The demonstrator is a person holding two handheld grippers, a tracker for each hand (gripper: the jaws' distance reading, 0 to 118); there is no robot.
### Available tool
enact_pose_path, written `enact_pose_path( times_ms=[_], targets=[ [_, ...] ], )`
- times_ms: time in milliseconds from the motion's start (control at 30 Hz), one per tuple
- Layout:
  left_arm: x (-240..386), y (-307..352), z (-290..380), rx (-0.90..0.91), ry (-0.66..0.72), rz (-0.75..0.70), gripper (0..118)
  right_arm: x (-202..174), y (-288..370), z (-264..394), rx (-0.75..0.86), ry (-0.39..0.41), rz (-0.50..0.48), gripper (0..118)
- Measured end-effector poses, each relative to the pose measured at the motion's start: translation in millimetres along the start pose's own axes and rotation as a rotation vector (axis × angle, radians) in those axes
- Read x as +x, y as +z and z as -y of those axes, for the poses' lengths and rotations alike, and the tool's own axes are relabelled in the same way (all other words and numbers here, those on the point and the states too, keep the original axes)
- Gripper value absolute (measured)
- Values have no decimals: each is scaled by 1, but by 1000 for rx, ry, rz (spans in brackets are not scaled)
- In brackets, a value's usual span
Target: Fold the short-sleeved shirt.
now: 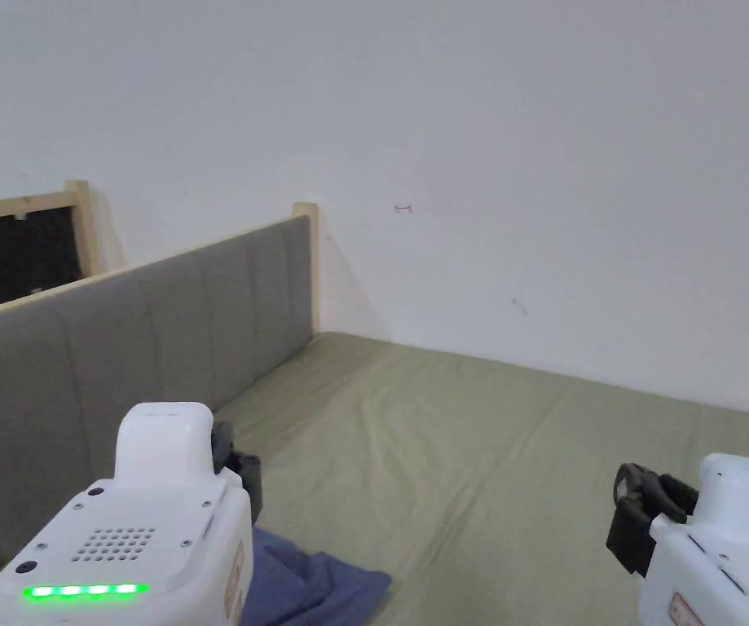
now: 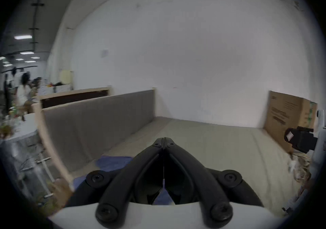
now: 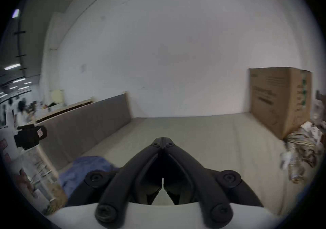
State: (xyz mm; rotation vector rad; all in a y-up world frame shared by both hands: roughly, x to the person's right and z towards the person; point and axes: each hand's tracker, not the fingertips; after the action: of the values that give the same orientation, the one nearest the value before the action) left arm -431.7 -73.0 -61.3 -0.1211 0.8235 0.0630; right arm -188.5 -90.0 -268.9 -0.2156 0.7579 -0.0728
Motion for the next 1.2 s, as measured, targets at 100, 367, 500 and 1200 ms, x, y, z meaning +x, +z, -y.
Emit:
enact_pose_path(
  times_ms=[100,367,500,1200],
  targets=[
    [-37,5,3,-20,9,-77,0,-41,-17,4,8,8,-104,0],
    [-64,-62,37,-484,-51,199,0,-59,-45,13,-108,-3,-190,0],
    [-60,-133,115,-912,35,361,0,-44,-47,27,-164,-13,-179,0],
    [-43,-131,189,-852,-292,179,5,-8,-83,73,-399,32,27,0]
  ],
)
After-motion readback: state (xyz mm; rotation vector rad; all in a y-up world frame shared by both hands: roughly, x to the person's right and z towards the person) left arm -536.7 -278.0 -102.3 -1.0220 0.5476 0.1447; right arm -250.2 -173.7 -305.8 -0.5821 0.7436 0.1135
